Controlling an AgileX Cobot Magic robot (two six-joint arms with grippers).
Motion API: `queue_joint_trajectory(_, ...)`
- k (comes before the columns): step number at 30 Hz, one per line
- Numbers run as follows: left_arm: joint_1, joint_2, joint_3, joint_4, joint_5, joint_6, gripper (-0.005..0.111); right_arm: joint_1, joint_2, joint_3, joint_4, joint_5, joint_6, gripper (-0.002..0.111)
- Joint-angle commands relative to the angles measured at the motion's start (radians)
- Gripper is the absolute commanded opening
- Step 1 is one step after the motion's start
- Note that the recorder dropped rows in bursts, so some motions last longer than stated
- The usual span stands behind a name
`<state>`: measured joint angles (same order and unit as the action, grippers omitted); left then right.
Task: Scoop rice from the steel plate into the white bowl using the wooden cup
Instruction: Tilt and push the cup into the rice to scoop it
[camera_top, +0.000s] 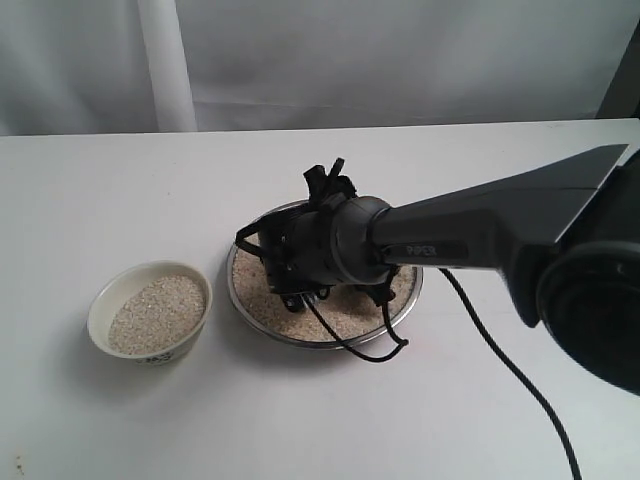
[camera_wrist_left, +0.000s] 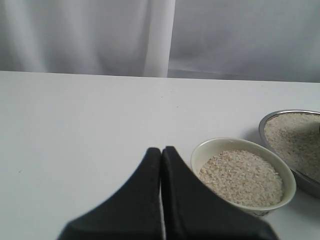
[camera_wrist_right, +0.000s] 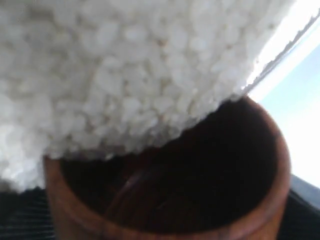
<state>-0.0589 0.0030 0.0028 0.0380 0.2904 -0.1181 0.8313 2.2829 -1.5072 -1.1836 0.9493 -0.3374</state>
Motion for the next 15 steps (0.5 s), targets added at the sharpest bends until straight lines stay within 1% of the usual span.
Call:
queue_joint_trajectory(1,-0.004,-0.003,-0.003,-0.007,-0.005,-0.003,0.000,0.011,-0.042,-0.008,0.084,-0.057,0.031,0.000)
queue_joint_trajectory(4,-0.004,-0.003,-0.003,-0.007,-0.005,-0.003,0.000,0.011,-0.046,-0.008,0.177,-0.074,0.031,0.000)
queue_joint_trajectory(7,-0.004,-0.003,-0.003,-0.007,-0.005,-0.003,0.000,0.011,-0.047,-0.008,0.271,-0.127,0.039,0.000)
queue_joint_trajectory(10,-0.004,-0.003,-0.003,-0.007,-0.005,-0.005,0.000,0.011,-0.047,-0.008,0.287,-0.157,0.120,0.000)
queue_joint_trajectory(15,-0.004,-0.003,-0.003,-0.007,-0.005,-0.005,0.000,0.003,-0.052,-0.008,0.355,-0.194,0.128,0.000)
